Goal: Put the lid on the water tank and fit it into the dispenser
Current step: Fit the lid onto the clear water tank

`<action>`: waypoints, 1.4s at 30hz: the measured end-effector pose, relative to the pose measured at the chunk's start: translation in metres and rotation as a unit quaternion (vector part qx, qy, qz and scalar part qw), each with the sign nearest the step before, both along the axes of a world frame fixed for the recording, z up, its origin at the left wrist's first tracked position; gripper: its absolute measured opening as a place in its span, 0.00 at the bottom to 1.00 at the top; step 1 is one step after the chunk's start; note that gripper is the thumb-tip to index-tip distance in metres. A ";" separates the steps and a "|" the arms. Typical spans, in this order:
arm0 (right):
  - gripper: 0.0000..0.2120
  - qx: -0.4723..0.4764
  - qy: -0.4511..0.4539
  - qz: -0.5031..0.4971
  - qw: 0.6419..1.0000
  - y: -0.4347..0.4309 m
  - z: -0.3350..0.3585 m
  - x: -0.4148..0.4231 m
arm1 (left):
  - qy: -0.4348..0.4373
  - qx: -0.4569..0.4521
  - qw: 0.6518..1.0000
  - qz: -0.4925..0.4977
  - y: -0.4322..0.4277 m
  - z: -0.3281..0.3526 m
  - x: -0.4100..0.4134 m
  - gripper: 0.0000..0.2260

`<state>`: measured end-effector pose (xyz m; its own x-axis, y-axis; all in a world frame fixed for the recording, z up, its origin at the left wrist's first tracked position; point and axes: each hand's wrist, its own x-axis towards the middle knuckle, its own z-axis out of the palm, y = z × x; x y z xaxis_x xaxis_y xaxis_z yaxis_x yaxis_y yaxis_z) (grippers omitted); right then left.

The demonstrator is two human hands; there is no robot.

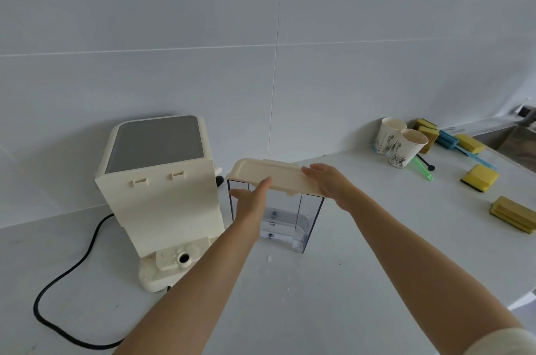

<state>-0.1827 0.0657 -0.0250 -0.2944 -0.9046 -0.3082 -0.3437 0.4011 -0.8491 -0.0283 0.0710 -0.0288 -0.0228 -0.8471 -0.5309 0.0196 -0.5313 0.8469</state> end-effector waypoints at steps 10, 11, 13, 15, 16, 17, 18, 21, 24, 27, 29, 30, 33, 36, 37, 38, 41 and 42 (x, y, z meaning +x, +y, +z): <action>0.15 0.035 0.081 0.022 0.996 0.006 -0.004 0.000 | -0.017 -0.040 0.999 -0.027 -0.020 -0.011 -0.003 0.40; 0.16 0.042 0.083 0.024 0.995 0.007 -0.004 0.000 | -0.015 -0.047 0.998 -0.034 -0.021 -0.011 -0.002 0.40; 0.18 0.056 0.111 0.034 0.992 0.010 -0.002 0.004 | -0.022 -0.056 0.997 -0.055 -0.024 -0.011 0.001 0.38; 0.20 0.062 0.154 0.047 0.985 0.013 0.000 0.009 | -0.023 -0.062 0.994 -0.084 -0.029 -0.012 0.004 0.35; 0.20 0.062 0.172 0.054 0.982 0.014 0.000 0.012 | -0.017 -0.063 0.993 -0.099 -0.031 -0.011 0.006 0.33; 0.20 0.062 0.188 0.064 0.978 0.016 0.000 0.015 | -0.008 -0.065 0.991 -0.114 -0.033 -0.010 0.007 0.30; 0.21 0.065 0.203 0.076 0.974 0.017 0.001 0.019 | 0.001 -0.065 0.990 -0.127 -0.034 -0.009 0.008 0.27; 0.21 0.074 0.214 0.100 0.969 0.021 0.000 0.029 | 0.001 -0.067 0.987 -0.144 -0.040 -0.009 0.011 0.24; 0.20 0.067 0.185 0.099 0.975 0.025 -0.003 0.038 | -0.015 -0.079 0.985 -0.151 -0.044 -0.009 0.012 0.21; 0.19 0.056 0.153 0.100 0.982 0.029 -0.005 0.047 | -0.026 -0.092 0.982 -0.163 -0.049 -0.007 0.015 0.17; 0.19 0.060 0.141 0.108 0.982 0.031 -0.005 0.050 | -0.037 -0.102 0.978 -0.180 -0.050 -0.005 0.016 0.18; 0.19 0.065 0.146 0.115 0.980 0.032 -0.004 0.050 | -0.048 -0.107 0.975 -0.190 -0.050 -0.004 0.017 0.19; 0.24 0.071 0.257 0.118 0.957 0.033 0.005 0.046 | -0.091 -0.126 0.966 -0.204 -0.047 0.001 0.016 0.18; 0.25 0.012 0.377 0.069 0.924 0.027 0.014 0.039 | -0.145 -0.167 0.956 -0.195 -0.038 0.009 0.015 0.17; 0.24 -0.006 0.389 0.059 0.919 0.023 0.014 0.036 | -0.168 -0.187 0.948 -0.194 -0.032 0.011 0.015 0.16; 0.22 -0.021 0.388 0.055 0.920 0.018 0.015 0.033 | -0.194 -0.210 0.938 -0.196 -0.026 0.013 0.015 0.18; 0.22 -0.046 0.334 0.085 0.938 0.001 0.016 0.026 | -0.287 -0.256 0.897 -0.217 -0.004 0.012 0.014 0.32; 0.23 -0.052 0.314 0.111 0.942 -0.006 0.016 0.024 | -0.324 -0.263 0.882 -0.221 0.003 0.009 0.013 0.36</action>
